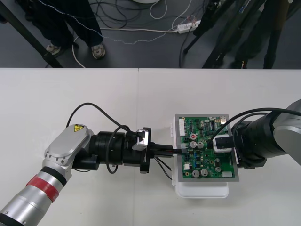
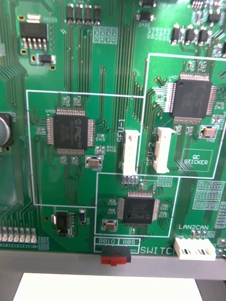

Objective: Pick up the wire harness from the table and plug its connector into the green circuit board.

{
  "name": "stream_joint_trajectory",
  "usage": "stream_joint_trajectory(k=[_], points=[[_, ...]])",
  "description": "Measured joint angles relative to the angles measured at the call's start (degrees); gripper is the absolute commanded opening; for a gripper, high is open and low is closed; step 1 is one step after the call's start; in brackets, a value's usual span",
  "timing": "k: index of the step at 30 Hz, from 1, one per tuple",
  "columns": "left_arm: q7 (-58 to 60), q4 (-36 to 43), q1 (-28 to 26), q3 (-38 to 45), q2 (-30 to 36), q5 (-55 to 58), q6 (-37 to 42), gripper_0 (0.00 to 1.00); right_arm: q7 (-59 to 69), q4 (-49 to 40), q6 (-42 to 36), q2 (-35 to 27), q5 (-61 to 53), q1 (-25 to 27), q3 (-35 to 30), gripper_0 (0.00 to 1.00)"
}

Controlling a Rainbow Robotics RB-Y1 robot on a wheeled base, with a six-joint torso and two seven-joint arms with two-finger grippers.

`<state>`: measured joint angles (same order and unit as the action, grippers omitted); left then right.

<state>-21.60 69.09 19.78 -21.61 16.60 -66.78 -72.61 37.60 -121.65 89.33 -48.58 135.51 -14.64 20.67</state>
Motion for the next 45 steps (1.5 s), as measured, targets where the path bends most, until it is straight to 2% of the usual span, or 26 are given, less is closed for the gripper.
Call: stream_joint_trajectory(k=[45], points=[[-0.9,0.0,-0.2,-0.4,-0.2,0.3,1.0,0.0,0.0,0.0,0.0,0.0,0.0,0.0,0.0,1.0]])
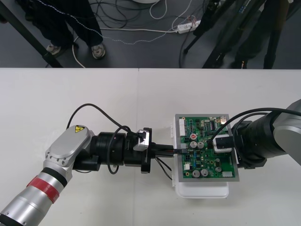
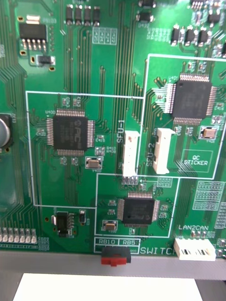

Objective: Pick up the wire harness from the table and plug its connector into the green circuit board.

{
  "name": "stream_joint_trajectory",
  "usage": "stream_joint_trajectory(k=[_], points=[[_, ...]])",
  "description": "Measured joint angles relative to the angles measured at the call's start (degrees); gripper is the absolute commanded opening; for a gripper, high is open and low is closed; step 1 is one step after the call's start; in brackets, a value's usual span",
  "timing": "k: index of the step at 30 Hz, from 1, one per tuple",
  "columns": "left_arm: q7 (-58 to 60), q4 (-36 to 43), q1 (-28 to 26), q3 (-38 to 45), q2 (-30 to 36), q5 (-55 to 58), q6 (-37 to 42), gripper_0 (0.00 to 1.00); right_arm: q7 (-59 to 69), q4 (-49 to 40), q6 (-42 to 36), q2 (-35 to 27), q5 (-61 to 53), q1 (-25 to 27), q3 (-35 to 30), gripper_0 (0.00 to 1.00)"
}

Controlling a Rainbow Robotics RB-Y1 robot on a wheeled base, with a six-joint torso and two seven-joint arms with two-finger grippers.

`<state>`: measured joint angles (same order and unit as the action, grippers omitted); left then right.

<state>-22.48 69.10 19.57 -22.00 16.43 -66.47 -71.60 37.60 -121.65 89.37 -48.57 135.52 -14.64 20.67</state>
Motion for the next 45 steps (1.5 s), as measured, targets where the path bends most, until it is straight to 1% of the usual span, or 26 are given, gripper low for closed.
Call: stream_joint_trajectory(k=[14,40,45], points=[[-5.0,0.0,0.0,-0.3,-0.1,0.1,0.1,0.0,0.0,0.0,0.0,0.0,0.0,0.0,0.0,1.0],[-5.5,0.0,0.0,-0.6,-0.2,0.5,0.5,0.0,0.0,0.0,0.1,0.0,0.0,0.0,0.0,1.0],[-7.8,0.0,0.0,-0.6,-0.2,0.5,0.6,0.0,0.0,0.0,0.1,0.0,0.0,0.0,0.0,1.0]])
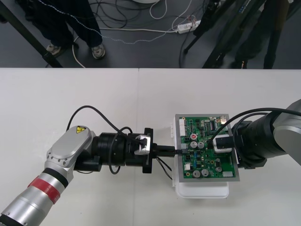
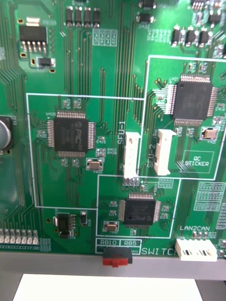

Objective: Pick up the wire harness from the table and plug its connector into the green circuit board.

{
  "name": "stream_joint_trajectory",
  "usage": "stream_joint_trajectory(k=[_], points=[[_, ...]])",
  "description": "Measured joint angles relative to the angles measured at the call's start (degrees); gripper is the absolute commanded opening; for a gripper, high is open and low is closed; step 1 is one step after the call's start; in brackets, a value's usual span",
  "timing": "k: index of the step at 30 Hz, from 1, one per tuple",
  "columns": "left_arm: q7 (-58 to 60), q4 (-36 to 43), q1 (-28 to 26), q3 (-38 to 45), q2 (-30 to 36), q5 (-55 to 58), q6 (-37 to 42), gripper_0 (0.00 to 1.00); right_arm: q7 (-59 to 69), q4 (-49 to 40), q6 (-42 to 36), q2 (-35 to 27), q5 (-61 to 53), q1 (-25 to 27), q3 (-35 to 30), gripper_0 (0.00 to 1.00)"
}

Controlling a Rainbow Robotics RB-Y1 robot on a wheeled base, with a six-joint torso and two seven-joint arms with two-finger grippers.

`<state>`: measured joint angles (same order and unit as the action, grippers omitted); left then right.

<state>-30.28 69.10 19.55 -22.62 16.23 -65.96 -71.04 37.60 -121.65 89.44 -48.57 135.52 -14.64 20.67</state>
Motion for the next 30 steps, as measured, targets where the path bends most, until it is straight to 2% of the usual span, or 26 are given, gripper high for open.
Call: stream_joint_trajectory(k=[30], points=[[-1.9,0.4,-0.1,-1.5,-0.5,-0.6,3.1,0.0,0.0,0.0,0.2,0.0,0.1,0.0,0.0,1.0]])
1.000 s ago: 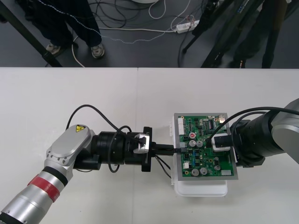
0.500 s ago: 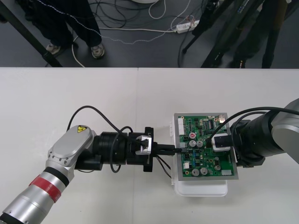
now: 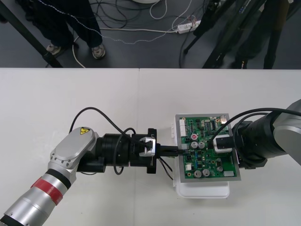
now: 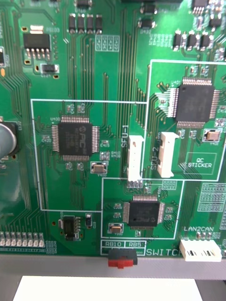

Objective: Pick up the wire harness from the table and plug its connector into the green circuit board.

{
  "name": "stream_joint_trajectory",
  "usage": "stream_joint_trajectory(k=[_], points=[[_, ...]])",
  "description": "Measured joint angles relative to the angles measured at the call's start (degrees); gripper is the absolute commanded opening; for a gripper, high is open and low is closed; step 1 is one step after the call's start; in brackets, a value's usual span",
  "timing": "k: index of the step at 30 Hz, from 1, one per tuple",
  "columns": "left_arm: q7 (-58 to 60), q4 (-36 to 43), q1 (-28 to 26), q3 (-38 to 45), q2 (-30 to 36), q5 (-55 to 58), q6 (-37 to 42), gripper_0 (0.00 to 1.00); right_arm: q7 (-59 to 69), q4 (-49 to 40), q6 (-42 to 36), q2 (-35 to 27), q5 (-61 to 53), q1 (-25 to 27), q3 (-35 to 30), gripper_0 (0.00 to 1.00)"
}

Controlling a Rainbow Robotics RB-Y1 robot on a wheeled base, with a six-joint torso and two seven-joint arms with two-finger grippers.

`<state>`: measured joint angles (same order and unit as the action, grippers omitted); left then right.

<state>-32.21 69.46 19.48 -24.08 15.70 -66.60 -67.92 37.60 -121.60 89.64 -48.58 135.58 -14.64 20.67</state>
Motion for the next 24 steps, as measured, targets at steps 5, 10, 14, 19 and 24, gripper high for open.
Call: stream_joint_trajectory(k=[5,10,14,19,24], points=[[0.0,0.0,0.0,-0.1,0.0,0.0,0.0,0.0,0.0,0.0,0.0,0.0,0.0,0.0,0.0,1.0],[0.0,0.0,0.0,-0.2,0.0,0.1,0.2,0.0,0.0,0.0,0.0,0.0,0.0,0.0,0.0,1.0],[0.0,0.0,0.0,-0.2,0.0,0.2,0.2,0.0,0.0,0.0,0.0,0.0,0.0,0.0,0.0,1.0],[0.0,0.0,0.0,-0.3,0.0,0.4,0.2,0.0,0.0,0.0,0.0,0.0,0.0,0.0,0.0,1.0],[0.0,0.0,-0.3,-0.3,0.0,0.8,0.4,0.0,0.0,0.0,0.0,0.0,0.0,0.0,0.0,1.0]])
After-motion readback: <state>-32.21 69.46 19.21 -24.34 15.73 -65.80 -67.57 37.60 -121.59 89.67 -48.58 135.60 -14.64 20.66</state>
